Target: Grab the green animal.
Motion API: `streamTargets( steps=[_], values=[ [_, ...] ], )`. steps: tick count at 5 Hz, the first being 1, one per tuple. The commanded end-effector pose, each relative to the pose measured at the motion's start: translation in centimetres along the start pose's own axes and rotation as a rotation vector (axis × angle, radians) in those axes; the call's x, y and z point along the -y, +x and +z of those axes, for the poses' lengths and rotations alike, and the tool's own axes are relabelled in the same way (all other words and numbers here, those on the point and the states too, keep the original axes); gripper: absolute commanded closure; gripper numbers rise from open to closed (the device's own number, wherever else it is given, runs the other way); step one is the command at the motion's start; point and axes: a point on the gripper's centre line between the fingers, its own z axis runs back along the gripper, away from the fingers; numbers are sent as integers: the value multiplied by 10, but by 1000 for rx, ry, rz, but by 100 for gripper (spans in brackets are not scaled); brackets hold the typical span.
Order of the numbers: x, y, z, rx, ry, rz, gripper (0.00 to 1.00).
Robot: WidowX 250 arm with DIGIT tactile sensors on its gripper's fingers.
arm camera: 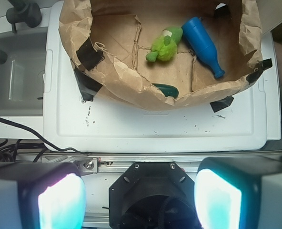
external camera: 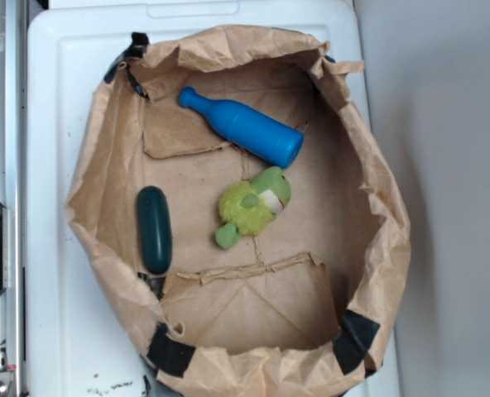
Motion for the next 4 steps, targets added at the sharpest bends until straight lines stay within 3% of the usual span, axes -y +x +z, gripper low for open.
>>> streamTargets(
  steps=[1, 3, 4],
  values=[
    [0, 0, 0, 0, 0, 0, 0],
    [-28, 92, -49, -17, 36, 232, 0],
    [-28, 92, -49, -17, 36, 232, 0]
  ],
)
